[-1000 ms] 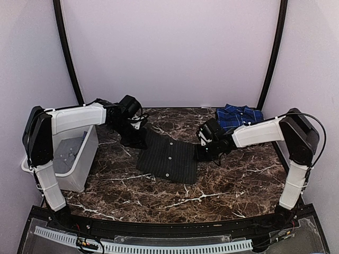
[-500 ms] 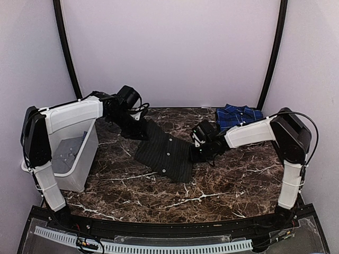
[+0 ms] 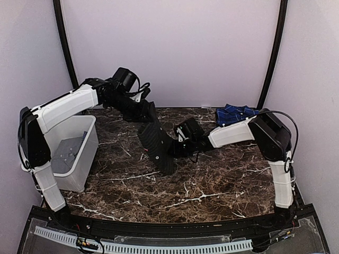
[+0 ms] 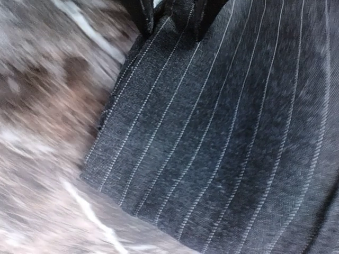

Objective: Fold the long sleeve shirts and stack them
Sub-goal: Turn over the square-folded shirt at the center of the board.

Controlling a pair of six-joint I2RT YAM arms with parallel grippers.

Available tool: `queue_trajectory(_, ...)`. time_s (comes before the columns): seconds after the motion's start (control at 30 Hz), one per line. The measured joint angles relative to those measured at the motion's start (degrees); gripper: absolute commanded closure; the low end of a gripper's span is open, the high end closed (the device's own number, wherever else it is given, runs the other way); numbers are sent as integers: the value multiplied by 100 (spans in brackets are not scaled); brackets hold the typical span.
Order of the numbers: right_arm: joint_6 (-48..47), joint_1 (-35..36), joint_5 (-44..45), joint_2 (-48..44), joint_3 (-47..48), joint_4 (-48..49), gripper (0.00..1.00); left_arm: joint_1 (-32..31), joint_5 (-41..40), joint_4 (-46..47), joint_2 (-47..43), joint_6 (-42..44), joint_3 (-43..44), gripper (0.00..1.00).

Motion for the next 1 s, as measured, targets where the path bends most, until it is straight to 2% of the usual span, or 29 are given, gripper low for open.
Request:
queue_trajectory(0.17, 337, 90, -444, 592, 595, 560, 75, 0, 201, 42, 109, 0, 435, 100)
queue_trajectory(0.37, 844, 214, -990, 1130, 1043, 1239, 69, 0, 540, 332, 424, -24, 621, 100)
queue_trajectory(0.53, 1231, 278, -1506, 1355, 1082, 1873, 58, -11, 848, 651, 879, -72, 754, 100)
queue_trajectory(0.67, 1467, 260, -1856, 1355, 791, 2444, 56, -70, 999, 802, 1180, -116, 859, 100)
queue_trajectory(0.8, 1714, 188, -2127, 1285, 374, 3032, 58, -107, 1099, 927, 1311, -151, 868, 100)
queue_trajectory(1.0, 1799, 26, -1996, 737, -409, 3001, 58, -131, 1189, 999, 1381, -160, 870, 100)
